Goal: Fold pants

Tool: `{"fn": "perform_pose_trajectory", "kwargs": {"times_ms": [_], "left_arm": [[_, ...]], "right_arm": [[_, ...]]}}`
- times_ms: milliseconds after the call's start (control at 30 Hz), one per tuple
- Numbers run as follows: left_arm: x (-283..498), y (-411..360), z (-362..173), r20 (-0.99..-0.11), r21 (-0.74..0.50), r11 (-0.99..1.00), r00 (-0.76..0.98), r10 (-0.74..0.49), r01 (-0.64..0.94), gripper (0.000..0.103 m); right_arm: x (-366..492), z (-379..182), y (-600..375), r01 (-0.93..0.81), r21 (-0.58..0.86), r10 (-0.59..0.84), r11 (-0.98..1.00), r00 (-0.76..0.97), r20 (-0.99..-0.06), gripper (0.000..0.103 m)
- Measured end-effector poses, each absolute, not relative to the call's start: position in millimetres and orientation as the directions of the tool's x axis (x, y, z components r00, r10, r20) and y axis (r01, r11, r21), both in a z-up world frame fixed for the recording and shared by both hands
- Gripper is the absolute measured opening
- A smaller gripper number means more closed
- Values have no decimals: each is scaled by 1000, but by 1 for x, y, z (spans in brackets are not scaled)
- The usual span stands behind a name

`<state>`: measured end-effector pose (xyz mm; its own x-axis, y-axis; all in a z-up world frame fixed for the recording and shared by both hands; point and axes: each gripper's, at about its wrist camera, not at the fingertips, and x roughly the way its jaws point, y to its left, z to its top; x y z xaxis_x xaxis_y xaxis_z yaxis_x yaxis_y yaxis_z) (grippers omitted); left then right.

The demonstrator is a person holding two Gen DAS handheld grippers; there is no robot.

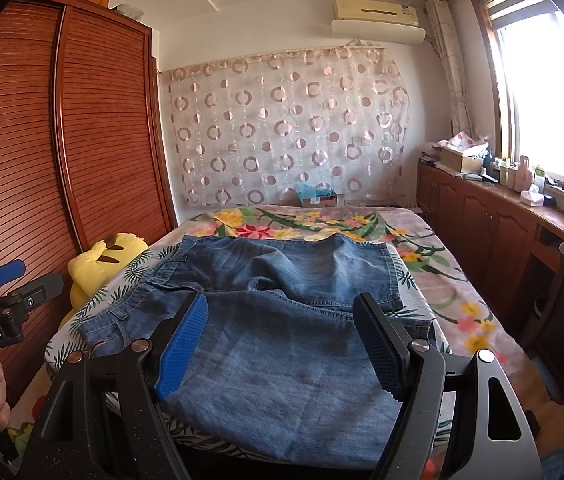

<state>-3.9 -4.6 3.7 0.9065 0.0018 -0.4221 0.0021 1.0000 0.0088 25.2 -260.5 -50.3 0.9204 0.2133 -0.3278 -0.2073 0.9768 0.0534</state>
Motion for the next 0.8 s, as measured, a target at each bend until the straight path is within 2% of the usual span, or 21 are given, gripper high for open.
{"fn": "perform_pose_trajectory", "kwargs": {"times_ms": [567,800], "left_arm": [[4,-2,-7,-403,22,1000,915,20,-13,103],[29,14,-34,-475,9,1000,880,16,-14,103]], "right_arm": [[29,-54,-265,-205,61,213,977,917,-338,77],[41,-66,-273,-196,51,200,979,904,-377,77]]}}
